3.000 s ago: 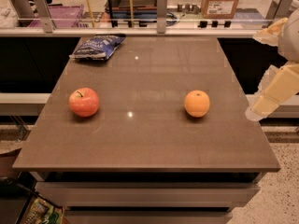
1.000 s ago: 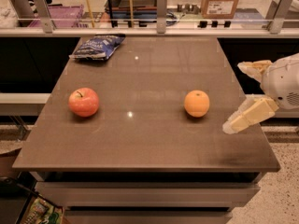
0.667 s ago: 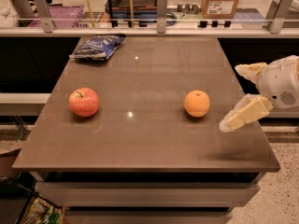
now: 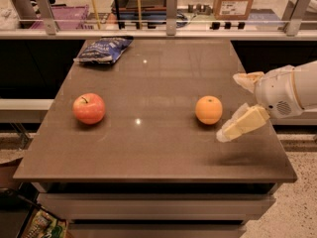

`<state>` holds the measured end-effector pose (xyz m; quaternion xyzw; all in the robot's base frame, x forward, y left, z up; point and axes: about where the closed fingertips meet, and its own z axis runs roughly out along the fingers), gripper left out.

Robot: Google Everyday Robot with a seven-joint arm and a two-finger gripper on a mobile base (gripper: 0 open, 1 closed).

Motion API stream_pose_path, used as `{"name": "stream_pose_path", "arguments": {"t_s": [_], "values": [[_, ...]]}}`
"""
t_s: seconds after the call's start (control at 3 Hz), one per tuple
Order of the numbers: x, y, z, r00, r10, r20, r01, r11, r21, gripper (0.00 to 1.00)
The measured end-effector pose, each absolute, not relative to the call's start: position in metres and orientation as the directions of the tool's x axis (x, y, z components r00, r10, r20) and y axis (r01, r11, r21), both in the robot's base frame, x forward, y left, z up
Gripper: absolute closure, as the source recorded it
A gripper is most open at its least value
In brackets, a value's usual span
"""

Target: Move orange near blue chip bag

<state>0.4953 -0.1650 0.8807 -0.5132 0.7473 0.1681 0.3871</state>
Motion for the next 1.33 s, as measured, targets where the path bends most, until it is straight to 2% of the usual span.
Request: {"name": "stream_pose_path", "arguments": {"t_s": [1.0,1.33], "values": [[0.517,-0.148,0.856,-0.169,-0.584,-0.794,-0.901,0.419,-0.117,0.00],[0.527,-0.149,0.847,-0.174,-0.572,-0.802,-0.903,0.417,-0.102,0.12]]}}
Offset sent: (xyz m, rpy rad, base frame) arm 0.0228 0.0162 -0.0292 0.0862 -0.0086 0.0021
